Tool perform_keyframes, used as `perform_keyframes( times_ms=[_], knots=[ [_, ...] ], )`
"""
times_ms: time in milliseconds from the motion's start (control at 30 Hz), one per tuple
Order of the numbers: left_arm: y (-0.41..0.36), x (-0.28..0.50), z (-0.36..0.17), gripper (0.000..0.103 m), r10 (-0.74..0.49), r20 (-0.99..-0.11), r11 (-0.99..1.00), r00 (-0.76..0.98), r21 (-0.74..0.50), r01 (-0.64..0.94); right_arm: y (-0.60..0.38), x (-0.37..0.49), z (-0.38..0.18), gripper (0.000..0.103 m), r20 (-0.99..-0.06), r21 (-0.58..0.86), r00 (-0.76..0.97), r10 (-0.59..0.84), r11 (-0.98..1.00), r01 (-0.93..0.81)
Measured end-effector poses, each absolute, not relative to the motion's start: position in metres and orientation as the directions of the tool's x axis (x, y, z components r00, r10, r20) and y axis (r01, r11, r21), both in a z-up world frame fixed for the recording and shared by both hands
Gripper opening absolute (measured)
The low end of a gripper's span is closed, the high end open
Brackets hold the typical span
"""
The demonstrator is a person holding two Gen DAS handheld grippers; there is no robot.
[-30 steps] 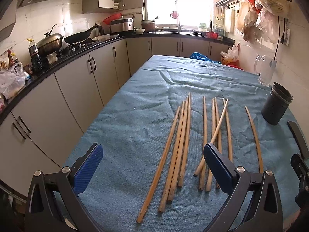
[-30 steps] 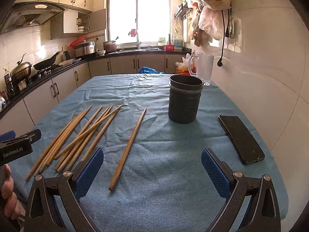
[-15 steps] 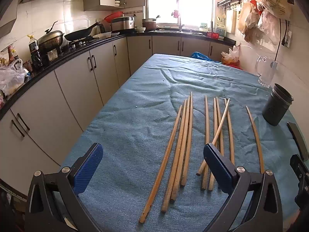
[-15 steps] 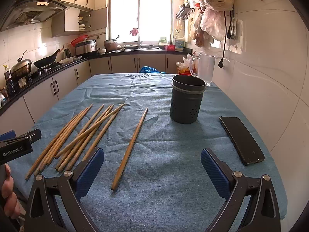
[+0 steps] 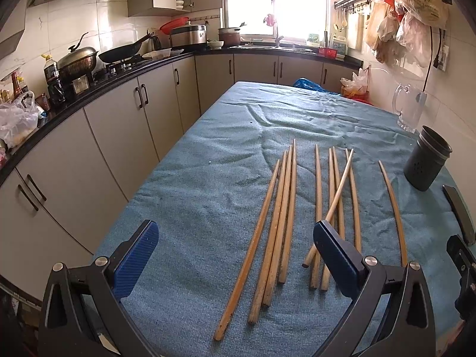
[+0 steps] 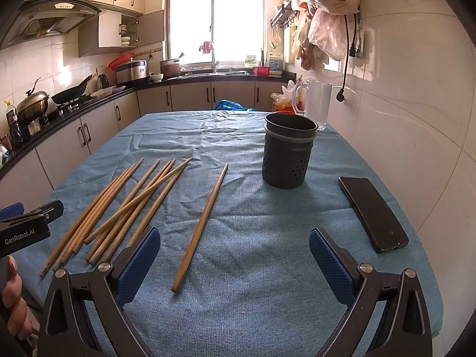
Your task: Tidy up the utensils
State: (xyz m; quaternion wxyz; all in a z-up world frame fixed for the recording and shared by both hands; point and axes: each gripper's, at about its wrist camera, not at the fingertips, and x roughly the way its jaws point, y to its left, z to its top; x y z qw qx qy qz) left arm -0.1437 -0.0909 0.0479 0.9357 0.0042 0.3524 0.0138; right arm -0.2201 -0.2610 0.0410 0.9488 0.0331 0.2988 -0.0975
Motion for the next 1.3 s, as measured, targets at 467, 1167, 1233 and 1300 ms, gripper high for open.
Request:
perform_keyframes(
  times_ms=[467,1167,1233,1300],
  knots=[
    [-0.092,-0.142,0.045,0.103,0.033,-0.670,0.999,0.741,0.024,-0.023,-0.262,-0.218,0.038,0.100,-0.581,0.012,0.798,-0.160,0.979,0.205],
    [-0.044,-0.067,0.041,0.073,-0.184,-0.832,0.983,0.523,-0.164,0.084,-0.291,-0.182,0.047,0.075,-0.653,0.145,0.757,-0.009,0.980,0.136],
    [-0.043,-0.047,0.032,0.060,-0.268,-0.868,0.964,0.418,-0.241,0.117,-0.296,-0.177,0.048,0.070,-0.665,0.179,0.747,0.017,0.974,0.137],
    [-0.046,-0.031,0.024,0.049,-0.319,-0.882,0.947,0.346,-0.285,0.145,-0.302,-0.174,0.049,0.066,-0.672,0.208,0.740,0.039,0.968,0.138]
  ],
)
